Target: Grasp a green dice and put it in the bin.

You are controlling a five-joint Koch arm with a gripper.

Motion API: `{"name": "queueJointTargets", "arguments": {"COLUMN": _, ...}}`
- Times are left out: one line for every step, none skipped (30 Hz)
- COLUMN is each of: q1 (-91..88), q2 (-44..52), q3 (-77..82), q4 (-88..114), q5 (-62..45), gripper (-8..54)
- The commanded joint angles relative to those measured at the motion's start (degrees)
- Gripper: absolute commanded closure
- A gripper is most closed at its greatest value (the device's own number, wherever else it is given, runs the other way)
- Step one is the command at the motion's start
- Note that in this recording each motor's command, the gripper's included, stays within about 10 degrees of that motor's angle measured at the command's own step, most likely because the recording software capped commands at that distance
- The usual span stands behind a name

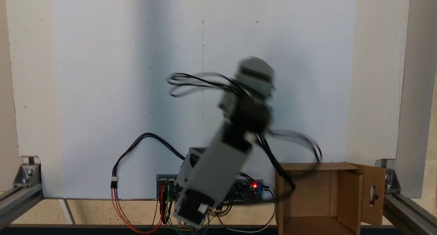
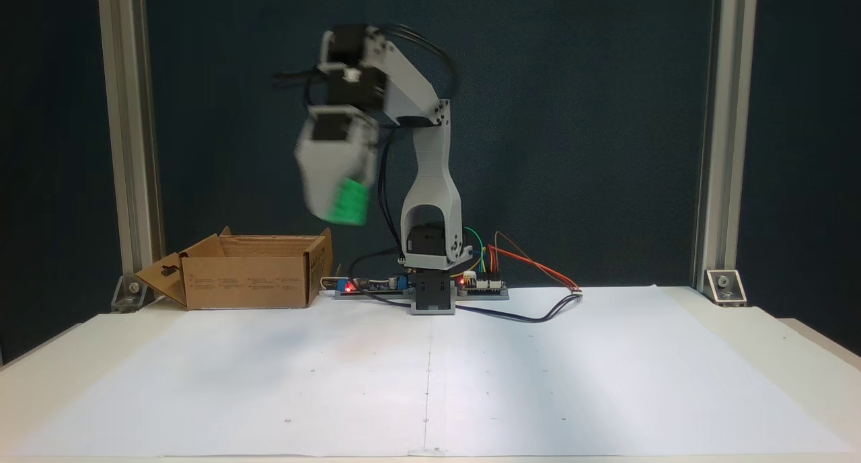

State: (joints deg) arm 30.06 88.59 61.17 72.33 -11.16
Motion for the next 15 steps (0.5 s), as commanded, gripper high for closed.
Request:
{"name": "queueJointTargets", "arguments": {"q1": 9.2, "q2": 3.2, "q3": -1.4, "q4": 2.5, "q5": -1.2, "gripper": 34.1}}
{"name": "queueJointTargets", "arguments": {"q1": 13.3, "q2": 3.7, "q3": -1.5, "q4": 2.4, "q5": -3.1, "gripper": 34.1}}
{"name": "queueJointTargets", "arguments": {"q1": 17.5, "q2": 3.8, "q3": -1.5, "q4": 1.9, "q5": -5.2, "gripper": 34.1}}
{"name": "queueJointTargets", "arguments": {"q1": 21.4, "q2": 3.8, "q3": -1.6, "q4": 1.4, "q5": -7.0, "gripper": 34.1}}
{"name": "queueJointTargets", "arguments": {"q1": 25.7, "q2": 3.8, "q3": -1.8, "q4": 0.4, "q5": -8.2, "gripper": 34.1}}
{"name": "queueJointTargets", "arguments": {"q1": 29.9, "q2": 3.8, "q3": -1.8, "q4": -1.2, "q5": -9.6, "gripper": 34.1}}
{"name": "queueJointTargets", "arguments": {"q1": 34.2, "q2": 3.7, "q3": -1.8, "q4": -3.1, "q5": -11.0, "gripper": 34.1}}
{"name": "queueJointTargets", "arguments": {"q1": 38.2, "q2": 3.5, "q3": -1.8, "q4": -4.7, "q5": -11.8, "gripper": 34.1}}
{"name": "queueJointTargets", "arguments": {"q1": 42.3, "q2": 2.1, "q3": -1.8, "q4": -6.5, "q5": -12.4, "gripper": 34.1}}
{"name": "queueJointTargets", "arguments": {"q1": 46.6, "q2": 0.8, "q3": -1.8, "q4": -8.2, "q5": -13.1, "gripper": 34.1}}
{"name": "queueJointTargets", "arguments": {"q1": 50.7, "q2": -0.9, "q3": -1.8, "q4": -9.5, "q5": -13.6, "gripper": 34.1}}
{"name": "queueJointTargets", "arguments": {"q1": 54.8, "q2": -2.6, "q3": -1.8, "q4": -11.1, "q5": -14.4, "gripper": 34.1}}
{"name": "queueJointTargets", "arguments": {"q1": 59.0, "q2": -4.7, "q3": -1.8, "q4": -13.1, "q5": -15.1, "gripper": 34.1}}
{"name": "queueJointTargets", "arguments": {"q1": 63.1, "q2": -6.6, "q3": -1.8, "q4": -14.8, "q5": -15.2, "gripper": 34.1}}
{"name": "queueJointTargets", "arguments": {"q1": 67.0, "q2": -8.7, "q3": -1.8, "q4": -16.8, "q5": -15.6, "gripper": 34.1}}
